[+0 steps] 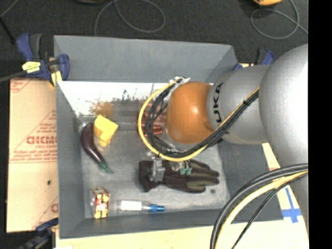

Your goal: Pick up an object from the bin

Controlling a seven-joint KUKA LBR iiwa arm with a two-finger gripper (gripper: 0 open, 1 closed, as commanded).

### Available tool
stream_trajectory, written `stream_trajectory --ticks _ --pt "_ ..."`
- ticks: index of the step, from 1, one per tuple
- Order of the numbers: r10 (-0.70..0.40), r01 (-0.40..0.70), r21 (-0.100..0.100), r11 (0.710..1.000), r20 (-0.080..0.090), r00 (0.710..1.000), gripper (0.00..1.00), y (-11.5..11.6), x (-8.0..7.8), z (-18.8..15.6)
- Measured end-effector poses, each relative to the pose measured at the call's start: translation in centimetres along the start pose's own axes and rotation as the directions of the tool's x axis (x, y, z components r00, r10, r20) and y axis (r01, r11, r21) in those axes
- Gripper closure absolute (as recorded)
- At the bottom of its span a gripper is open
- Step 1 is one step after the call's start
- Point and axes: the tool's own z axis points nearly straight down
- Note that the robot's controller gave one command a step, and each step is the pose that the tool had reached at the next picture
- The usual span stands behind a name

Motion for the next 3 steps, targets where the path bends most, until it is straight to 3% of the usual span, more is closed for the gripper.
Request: stream_trajectory --ticks 1,2,3 --pt "0.005 -0.005 0.000 1.000 0.003 1.000 1.00 -1.1 -0.1 -10.3" --pt "0.006 -0.006 0.000 1.000 0.003 1.000 1.00 -1.0 -0.1 -10.3" --pt "-0.037 0.037 0.001 0.999 0.007 0.999 1.00 -2.6 -0.3 -23.0"
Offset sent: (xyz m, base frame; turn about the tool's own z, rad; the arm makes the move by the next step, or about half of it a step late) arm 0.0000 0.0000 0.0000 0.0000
